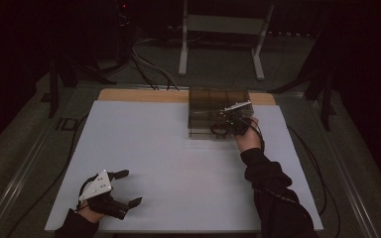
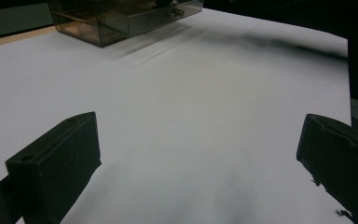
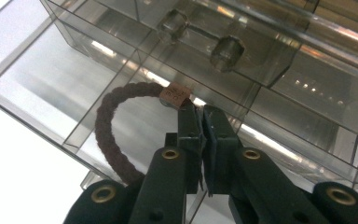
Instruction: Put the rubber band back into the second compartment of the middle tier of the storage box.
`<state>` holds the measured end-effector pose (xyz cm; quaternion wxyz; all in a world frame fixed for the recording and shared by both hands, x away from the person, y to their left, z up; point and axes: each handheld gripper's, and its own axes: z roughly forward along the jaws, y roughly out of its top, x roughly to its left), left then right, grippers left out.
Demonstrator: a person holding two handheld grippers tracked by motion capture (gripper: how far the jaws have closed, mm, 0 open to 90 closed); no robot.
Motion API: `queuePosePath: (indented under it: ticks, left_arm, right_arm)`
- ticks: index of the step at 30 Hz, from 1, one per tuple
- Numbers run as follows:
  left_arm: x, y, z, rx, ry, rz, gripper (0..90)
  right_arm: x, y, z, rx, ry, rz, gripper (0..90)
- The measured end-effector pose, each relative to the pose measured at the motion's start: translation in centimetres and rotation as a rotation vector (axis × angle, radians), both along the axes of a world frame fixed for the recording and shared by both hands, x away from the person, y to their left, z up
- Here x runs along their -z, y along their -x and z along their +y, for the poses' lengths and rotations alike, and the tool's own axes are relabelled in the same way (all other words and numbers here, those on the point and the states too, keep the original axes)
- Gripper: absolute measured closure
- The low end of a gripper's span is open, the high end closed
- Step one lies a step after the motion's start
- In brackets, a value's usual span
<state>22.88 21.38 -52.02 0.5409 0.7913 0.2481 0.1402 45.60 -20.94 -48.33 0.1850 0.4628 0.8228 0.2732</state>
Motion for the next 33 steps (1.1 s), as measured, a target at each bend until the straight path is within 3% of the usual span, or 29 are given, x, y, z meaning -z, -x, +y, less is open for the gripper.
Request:
queuePosePath:
  ticks: [5, 19, 33]
  left_arm:
    - [0.0, 0.0, 0.0, 0.0, 0.0, 0.0, 0.3]
    - [0.0, 0.0, -0.1, 0.005, 0.0, -0.003, 0.3]
    - [-0.1, -0.1, -0.2, 0.002, 0.006, 0.001, 0.3]
  right_arm:
    - [-0.5, 0.1, -0.3, 0.008, -0.031, -0.018, 82.8]
    - [-2.0, 1.1, -0.5, -0.004, -0.106, -0.05, 57.2]
    - [-4.6, 2.6, 0.6, -0.041, -0.173, -0.079, 29.4]
